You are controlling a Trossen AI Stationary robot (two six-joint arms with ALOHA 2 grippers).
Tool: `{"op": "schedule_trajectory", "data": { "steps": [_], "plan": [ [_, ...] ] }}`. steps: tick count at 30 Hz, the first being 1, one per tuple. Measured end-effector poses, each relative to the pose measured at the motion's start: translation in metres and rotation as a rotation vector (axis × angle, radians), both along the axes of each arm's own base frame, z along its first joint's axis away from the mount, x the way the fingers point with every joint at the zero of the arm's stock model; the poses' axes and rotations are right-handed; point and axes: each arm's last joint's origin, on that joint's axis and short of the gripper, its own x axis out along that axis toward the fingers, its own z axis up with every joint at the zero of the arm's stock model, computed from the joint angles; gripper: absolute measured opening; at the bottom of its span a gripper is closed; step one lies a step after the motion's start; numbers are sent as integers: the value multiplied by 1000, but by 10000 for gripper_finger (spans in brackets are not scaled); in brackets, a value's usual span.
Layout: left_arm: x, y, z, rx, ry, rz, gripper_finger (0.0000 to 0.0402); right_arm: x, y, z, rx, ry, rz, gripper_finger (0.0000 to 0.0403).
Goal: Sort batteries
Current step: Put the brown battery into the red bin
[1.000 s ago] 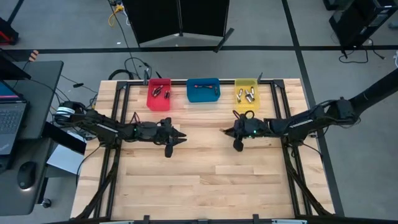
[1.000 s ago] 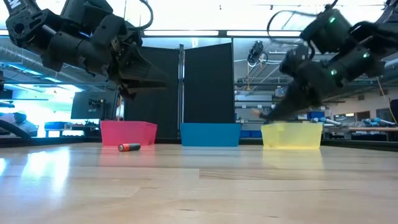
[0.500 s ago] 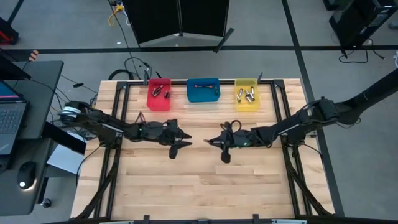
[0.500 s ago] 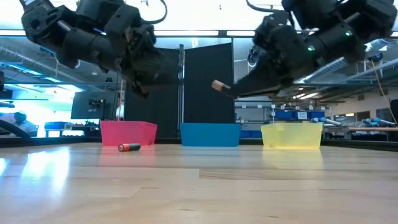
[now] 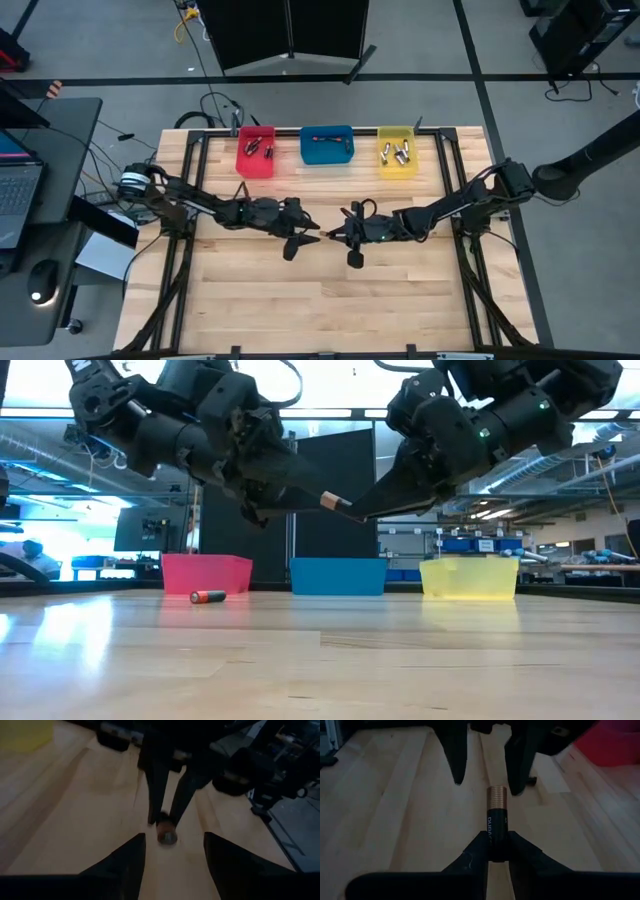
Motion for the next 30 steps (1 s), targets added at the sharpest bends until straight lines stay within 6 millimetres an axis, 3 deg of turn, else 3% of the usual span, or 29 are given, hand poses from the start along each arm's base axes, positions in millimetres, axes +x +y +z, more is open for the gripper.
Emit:
{"op": "schedule_trajectory", "data": {
  "steps": [14,30],
  "plan": [
    [20,-3,-6,-55,29,-31,202,0,0,1,5,-14,3,58],
    [23,3,-3,-84,18,-6,83,0,0,1,7,-11,3,58]
  ]
}}
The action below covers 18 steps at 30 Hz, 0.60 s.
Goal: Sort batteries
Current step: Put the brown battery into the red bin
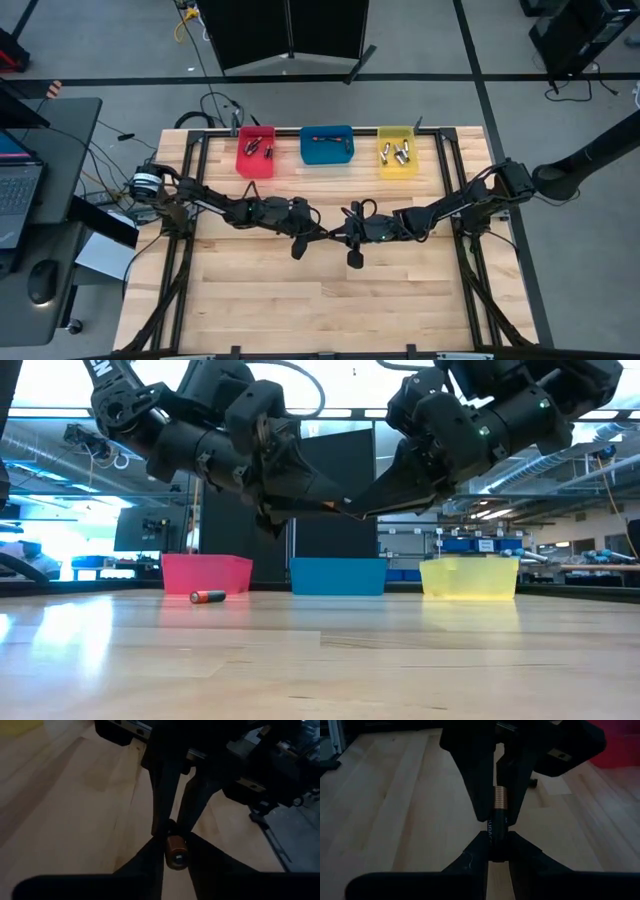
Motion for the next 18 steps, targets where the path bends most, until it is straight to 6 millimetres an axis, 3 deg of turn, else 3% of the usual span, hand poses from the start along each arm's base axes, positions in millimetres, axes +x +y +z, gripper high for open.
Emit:
{"op": "schedule_trajectory", "data": {
  "steps": [5,13,18],
  "plan": [
    [0,1,0,65,-6,-9,56,0,0,0,26,-1,-17,65],
    [0,0,4,116,-49,-27,56,0,-1,0,29,-13,-55,169],
    [-3,1,13,130,-59,-29,56,0,-2,1,15,-11,-64,203]
  ]
}}
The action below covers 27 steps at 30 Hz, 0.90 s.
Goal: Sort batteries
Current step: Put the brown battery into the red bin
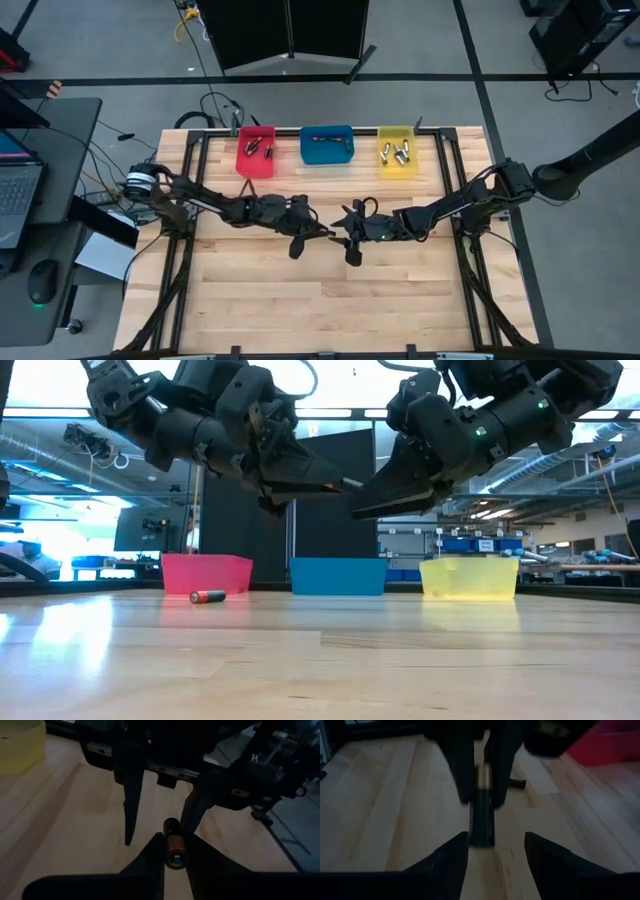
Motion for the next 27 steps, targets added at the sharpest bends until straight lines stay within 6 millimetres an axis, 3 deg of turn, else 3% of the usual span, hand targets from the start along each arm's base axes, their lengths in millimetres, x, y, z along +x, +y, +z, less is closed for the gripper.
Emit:
{"op": "schedule_trajectory", "data": {
  "steps": [7,13,18,27],
  "plan": [
    [-19,5,24,144,65,102,56,-2,0,-3,-16,35,4,204],
    [-48,20,49,253,156,355,56,-3,-1,-5,-11,61,-9,197],
    [-81,47,60,265,307,569,56,-3,-1,-5,-10,60,-9,195],
    [-118,109,49,191,567,746,56,-2,-6,-4,-7,50,-26,187]
  ]
}}
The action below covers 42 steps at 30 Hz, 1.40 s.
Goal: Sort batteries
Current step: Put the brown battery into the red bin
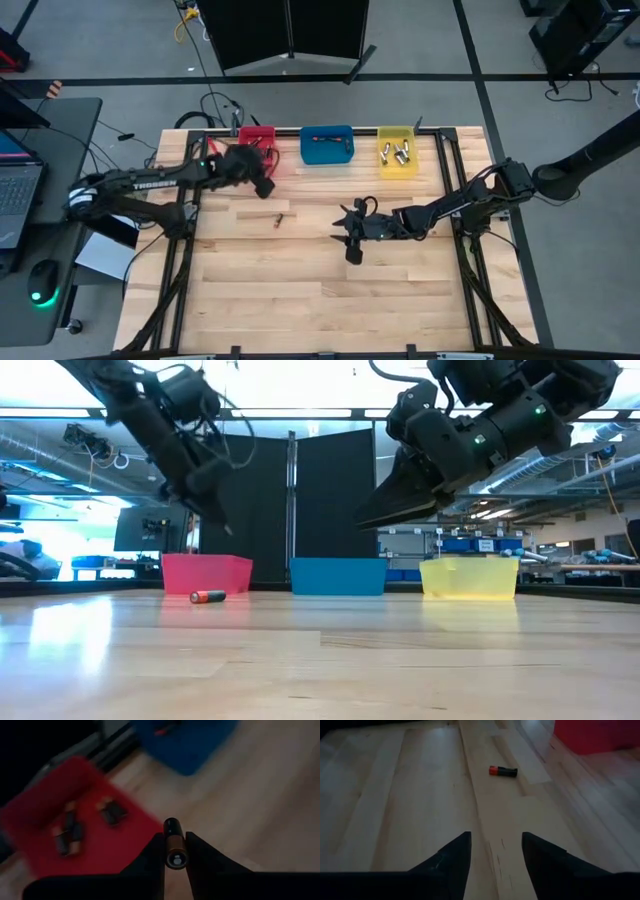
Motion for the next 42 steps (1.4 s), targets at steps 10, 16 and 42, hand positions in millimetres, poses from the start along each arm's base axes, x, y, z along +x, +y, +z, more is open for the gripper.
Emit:
{"op": "schedule_trajectory", "data": {
  "steps": [10,16,42],
  "plan": [
    [-24,59,-15,-52,42,212,56,0,-1,1,3,-7,-3,176],
    [-19,87,-34,-106,42,197,56,1,-3,1,2,-8,-9,174],
    [2,140,-72,-124,250,268,66,1,-3,0,3,-5,-10,167]
  ]
}}
